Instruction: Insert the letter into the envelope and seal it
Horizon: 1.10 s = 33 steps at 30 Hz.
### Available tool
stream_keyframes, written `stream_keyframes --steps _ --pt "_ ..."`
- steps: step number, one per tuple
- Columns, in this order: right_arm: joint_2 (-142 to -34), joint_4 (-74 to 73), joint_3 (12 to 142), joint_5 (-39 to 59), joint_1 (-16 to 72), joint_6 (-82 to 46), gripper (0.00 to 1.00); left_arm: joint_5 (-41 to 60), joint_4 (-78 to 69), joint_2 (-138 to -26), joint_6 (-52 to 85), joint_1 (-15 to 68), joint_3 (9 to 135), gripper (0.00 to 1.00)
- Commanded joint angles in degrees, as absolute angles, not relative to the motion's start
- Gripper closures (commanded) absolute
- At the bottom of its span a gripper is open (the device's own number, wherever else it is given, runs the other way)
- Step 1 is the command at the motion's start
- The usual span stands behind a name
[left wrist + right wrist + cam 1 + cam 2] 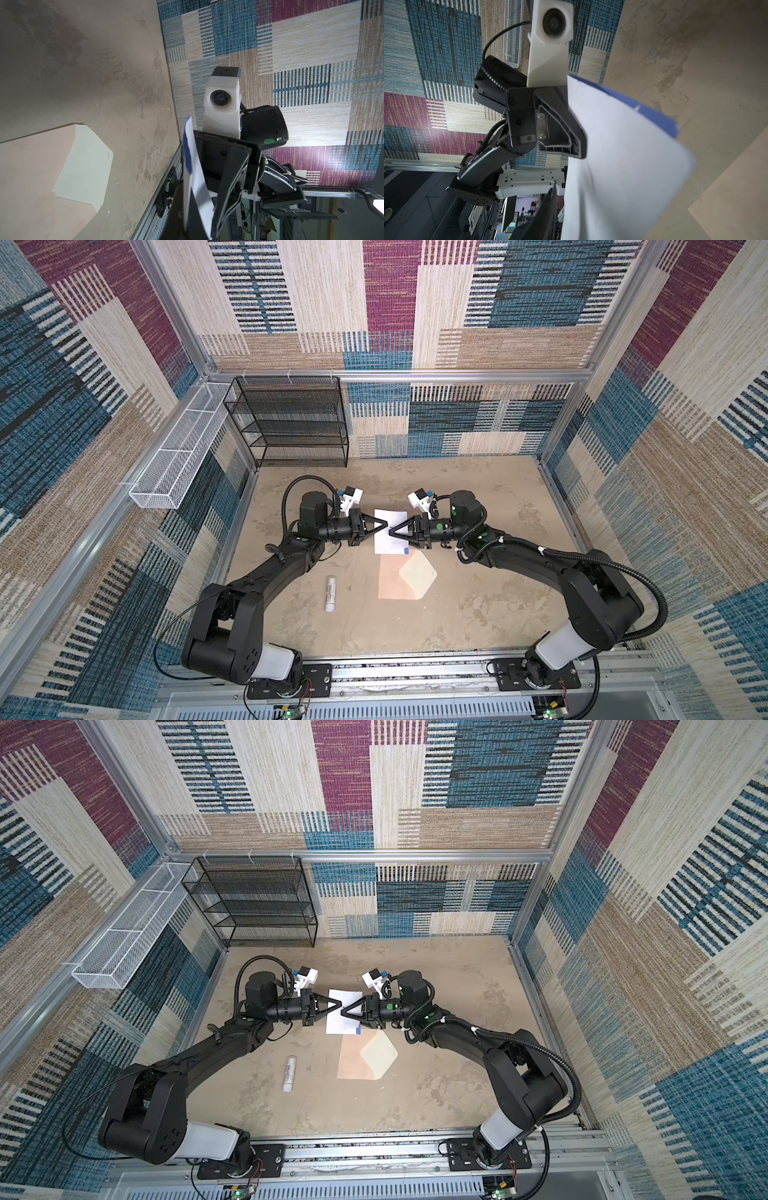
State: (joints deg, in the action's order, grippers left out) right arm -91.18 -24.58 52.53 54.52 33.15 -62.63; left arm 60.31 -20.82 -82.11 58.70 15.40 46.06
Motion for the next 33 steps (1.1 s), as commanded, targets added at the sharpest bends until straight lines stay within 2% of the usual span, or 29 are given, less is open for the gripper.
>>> stream_keyframes --steps 1,5,6,7,11,14,20,23,33 --pt "-91.41 -27.50 53.00 56.16 33.31 -63.95 0.76 60.73 -23.99 -82.11 59.70 15.53 46.47 1.00" --pt "-90.82 -27.42 52.16 55.83 33.31 -63.70 0.88 60.82 -23.67 -81.95 59.52 15.64 46.31 1.00" --pt "-90.50 -26.88 52.05 55.42 33.31 -63.24 0.90 60.80 -23.04 -81.84 59.12 15.64 46.38 0.96" --pt "-90.16 -26.18 51.95 55.01 33.24 -62.70 0.92 60.80 -22.34 -81.66 58.64 15.63 46.45 0.89" --pt "-87.83 -20.46 51.68 52.09 32.73 -58.28 0.95 58.79 -11.71 -79.53 52.36 15.46 47.76 0.48" --pt "-85.09 -10.45 51.42 47.46 31.52 -51.94 0.97 54.24 1.30 -77.02 44.25 15.29 49.91 0.37" --pt "-80.90 7.95 48.95 34.97 30.59 -40.16 0.97 43.75 25.07 -77.28 30.80 15.51 53.83 0.36" --pt "-79.44 10.78 45.18 32.27 30.58 -38.40 0.97 43.03 27.77 -79.28 29.11 16.86 52.64 0.42" --pt "-75.93 12.05 36.99 27.83 30.59 -38.41 0.95 39.78 28.85 -87.39 29.00 21.09 50.00 0.49"
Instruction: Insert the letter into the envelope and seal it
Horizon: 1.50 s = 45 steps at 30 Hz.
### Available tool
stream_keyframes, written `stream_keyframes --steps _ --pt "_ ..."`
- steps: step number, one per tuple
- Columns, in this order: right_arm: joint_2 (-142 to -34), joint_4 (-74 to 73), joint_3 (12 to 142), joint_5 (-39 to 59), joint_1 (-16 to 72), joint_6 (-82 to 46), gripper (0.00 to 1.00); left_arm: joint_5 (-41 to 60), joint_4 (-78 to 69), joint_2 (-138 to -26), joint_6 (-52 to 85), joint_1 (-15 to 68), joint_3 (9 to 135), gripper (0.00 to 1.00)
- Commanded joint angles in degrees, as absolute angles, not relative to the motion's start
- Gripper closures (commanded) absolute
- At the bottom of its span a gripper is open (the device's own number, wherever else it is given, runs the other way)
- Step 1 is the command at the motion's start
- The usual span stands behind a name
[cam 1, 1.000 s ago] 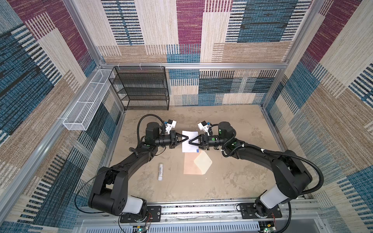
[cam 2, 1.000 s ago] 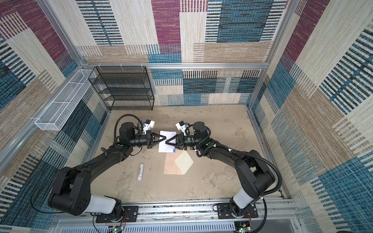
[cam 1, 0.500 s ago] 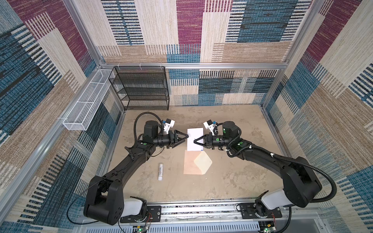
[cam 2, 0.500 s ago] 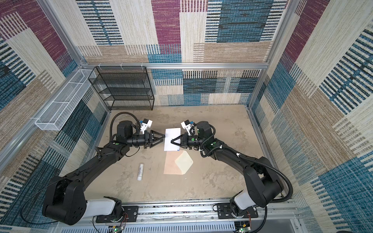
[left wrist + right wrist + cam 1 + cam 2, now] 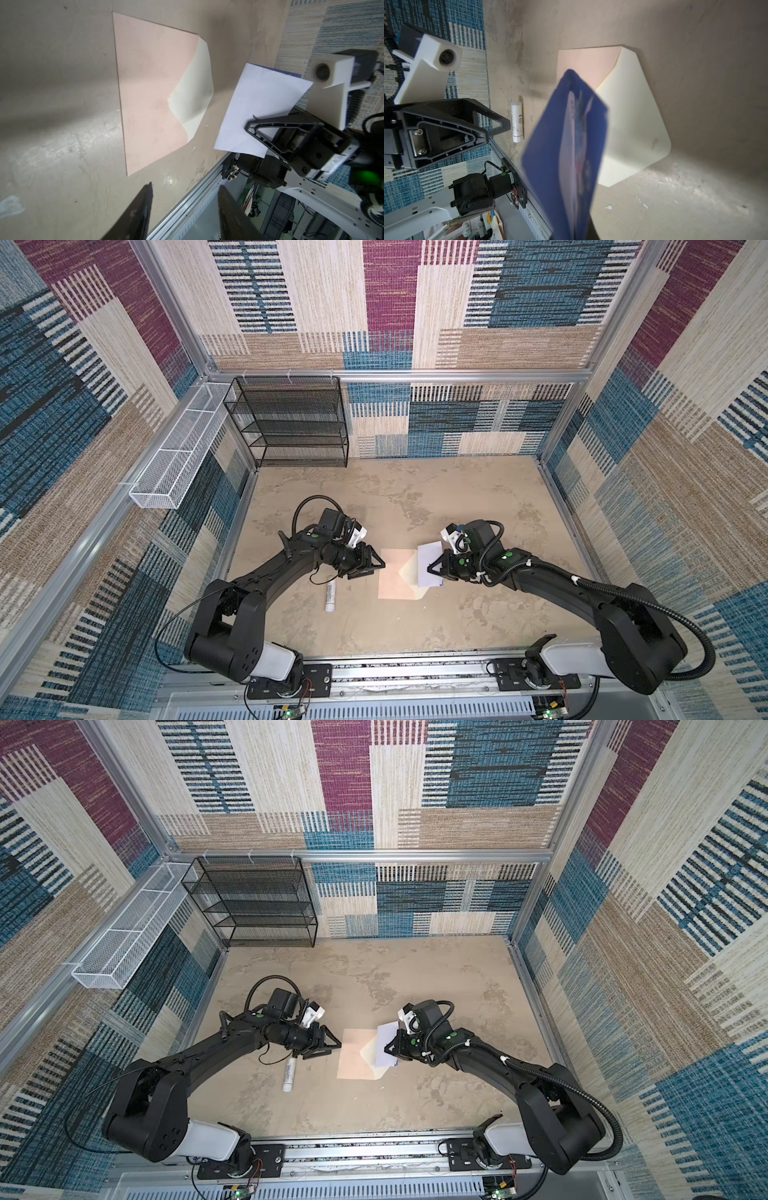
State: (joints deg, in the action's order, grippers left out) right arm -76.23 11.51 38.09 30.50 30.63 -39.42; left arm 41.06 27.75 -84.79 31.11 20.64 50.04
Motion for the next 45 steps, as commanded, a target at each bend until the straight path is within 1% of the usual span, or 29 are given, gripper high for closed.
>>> stream_keyframes --steps 1,6,19,35,45 --pt "-76.19 11.99 36.59 27.43 30.59 -38.41 0.95 39.63 28.77 -88.40 28.92 21.18 50.25 0.49" --pt "-77.41 10.91 35.78 25.97 30.59 -38.62 0.95 40.84 26.77 -91.37 28.99 21.22 51.57 0.50" --pt "-82.59 7.69 37.17 27.36 30.59 -37.36 0.94 41.66 23.73 -98.96 29.52 21.26 53.37 0.53" --pt "-87.20 6.76 39.14 29.81 30.63 -38.06 0.94 43.16 23.81 -104.06 28.43 21.20 55.10 0.55" --pt "-89.29 6.94 39.33 30.65 30.59 -38.41 0.94 42.45 25.21 -105.03 27.27 21.24 55.58 0.56"
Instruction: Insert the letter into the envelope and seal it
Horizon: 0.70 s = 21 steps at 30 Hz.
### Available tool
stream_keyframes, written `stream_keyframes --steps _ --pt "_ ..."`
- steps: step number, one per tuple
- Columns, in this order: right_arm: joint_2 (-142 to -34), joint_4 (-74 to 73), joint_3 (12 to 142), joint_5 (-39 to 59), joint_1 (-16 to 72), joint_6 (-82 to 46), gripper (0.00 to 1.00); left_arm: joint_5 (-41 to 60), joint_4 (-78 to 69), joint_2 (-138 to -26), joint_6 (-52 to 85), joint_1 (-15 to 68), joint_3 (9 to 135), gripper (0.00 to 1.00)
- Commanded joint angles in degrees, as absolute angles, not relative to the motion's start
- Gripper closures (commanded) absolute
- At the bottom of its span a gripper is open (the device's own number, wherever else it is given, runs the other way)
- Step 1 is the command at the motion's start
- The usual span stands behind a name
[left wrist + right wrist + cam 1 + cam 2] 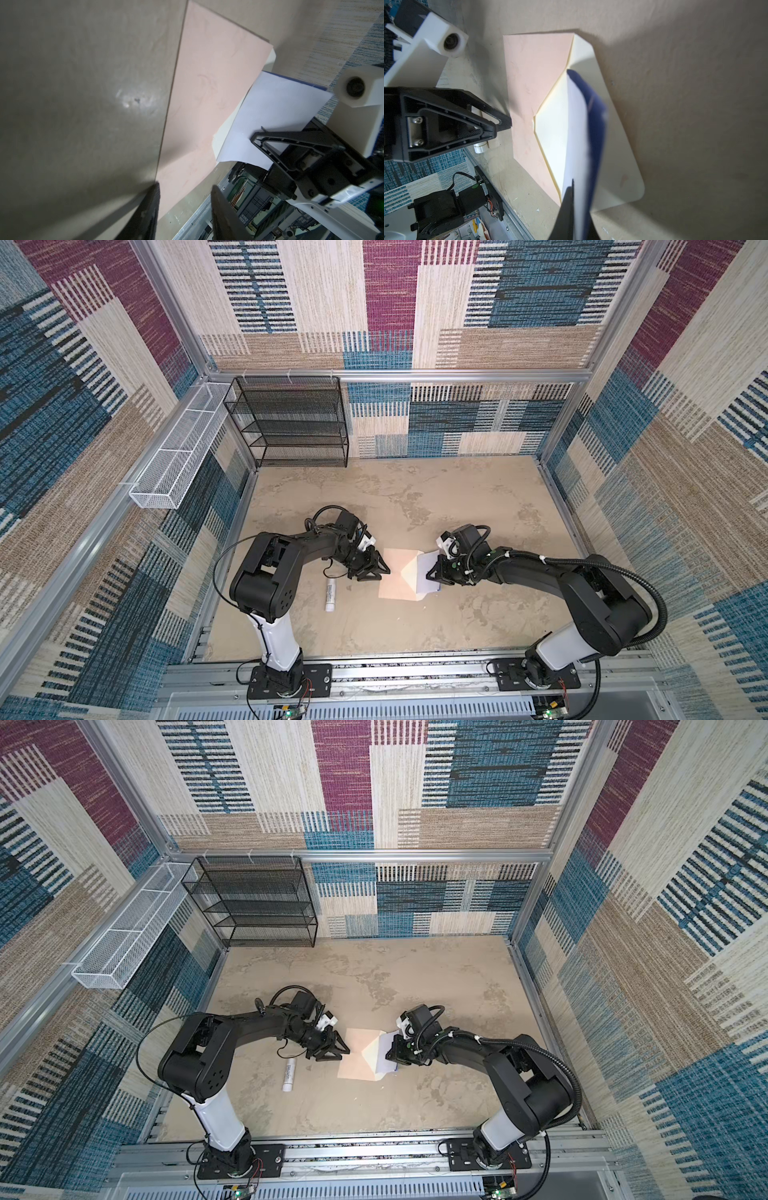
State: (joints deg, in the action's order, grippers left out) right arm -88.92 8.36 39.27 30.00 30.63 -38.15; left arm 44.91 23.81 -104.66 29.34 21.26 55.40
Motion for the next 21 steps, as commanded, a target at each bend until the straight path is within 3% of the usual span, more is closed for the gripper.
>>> stream_keyframes --steps 1,21 --pt "-89.43 7.09 39.29 30.64 30.64 -38.31 0.93 42.45 25.23 -105.03 27.26 21.21 55.49 0.56" --pt "-91.19 6.15 39.36 30.83 30.67 -39.24 0.93 43.49 24.61 -105.72 27.38 21.27 55.03 0.56"
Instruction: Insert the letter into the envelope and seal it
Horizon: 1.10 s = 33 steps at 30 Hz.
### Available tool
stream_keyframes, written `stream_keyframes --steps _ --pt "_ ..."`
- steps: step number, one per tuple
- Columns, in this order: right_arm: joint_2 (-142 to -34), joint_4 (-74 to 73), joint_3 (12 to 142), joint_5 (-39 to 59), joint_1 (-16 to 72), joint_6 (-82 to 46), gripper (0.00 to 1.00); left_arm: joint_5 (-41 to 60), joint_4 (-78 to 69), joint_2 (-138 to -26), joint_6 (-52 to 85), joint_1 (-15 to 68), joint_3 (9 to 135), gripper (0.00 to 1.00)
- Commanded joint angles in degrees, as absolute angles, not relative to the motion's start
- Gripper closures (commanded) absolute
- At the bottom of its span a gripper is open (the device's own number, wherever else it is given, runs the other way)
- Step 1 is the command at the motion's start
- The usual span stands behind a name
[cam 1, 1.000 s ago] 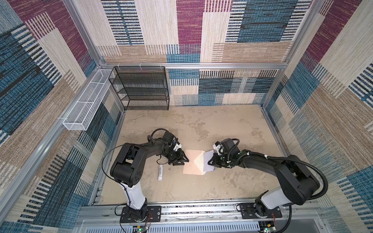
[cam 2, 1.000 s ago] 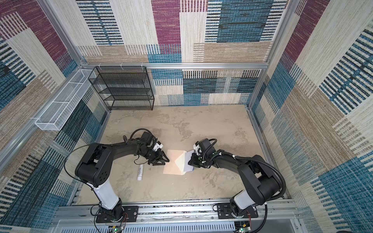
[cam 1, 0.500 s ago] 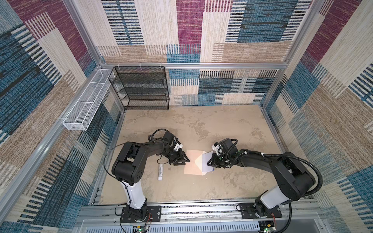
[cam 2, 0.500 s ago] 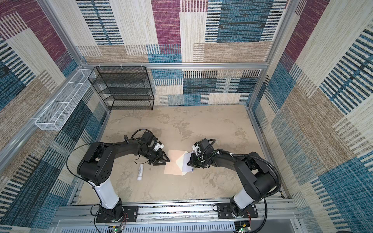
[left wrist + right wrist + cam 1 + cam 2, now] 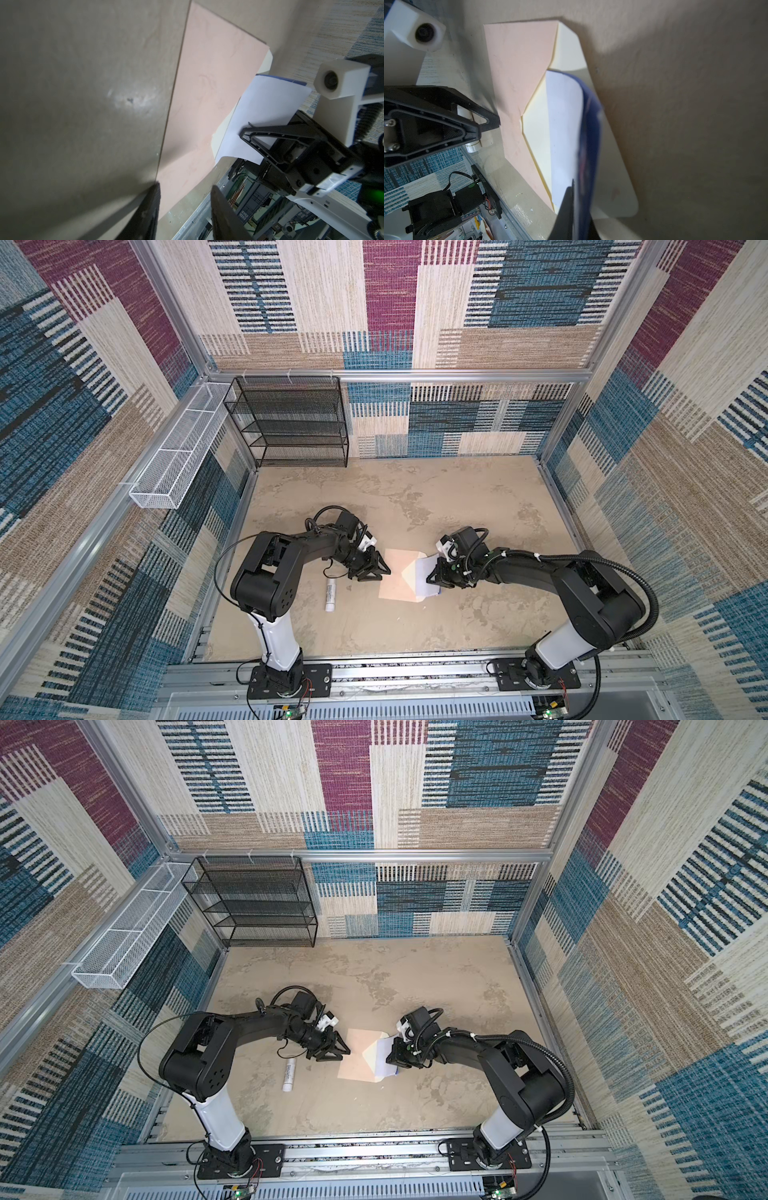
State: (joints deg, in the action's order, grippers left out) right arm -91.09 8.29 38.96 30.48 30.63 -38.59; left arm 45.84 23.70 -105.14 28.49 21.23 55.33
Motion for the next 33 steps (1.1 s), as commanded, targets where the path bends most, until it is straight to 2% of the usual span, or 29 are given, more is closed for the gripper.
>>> stream_keyframes --steps 1,26,29,33 --pt "-91.40 6.07 39.45 30.85 30.67 -39.29 0.93 43.64 24.56 -105.78 27.40 21.31 55.02 0.56" --pt "-96.63 4.93 43.04 33.74 33.09 -36.97 0.92 44.95 24.17 -107.23 27.43 21.43 55.72 0.56" --pt "-96.77 4.83 42.98 33.70 33.13 -37.05 0.90 44.97 24.17 -107.31 27.40 21.44 55.63 0.56" --pt "-95.67 5.93 43.23 32.41 33.13 -37.35 0.80 44.84 24.20 -107.23 27.42 21.41 55.62 0.56"
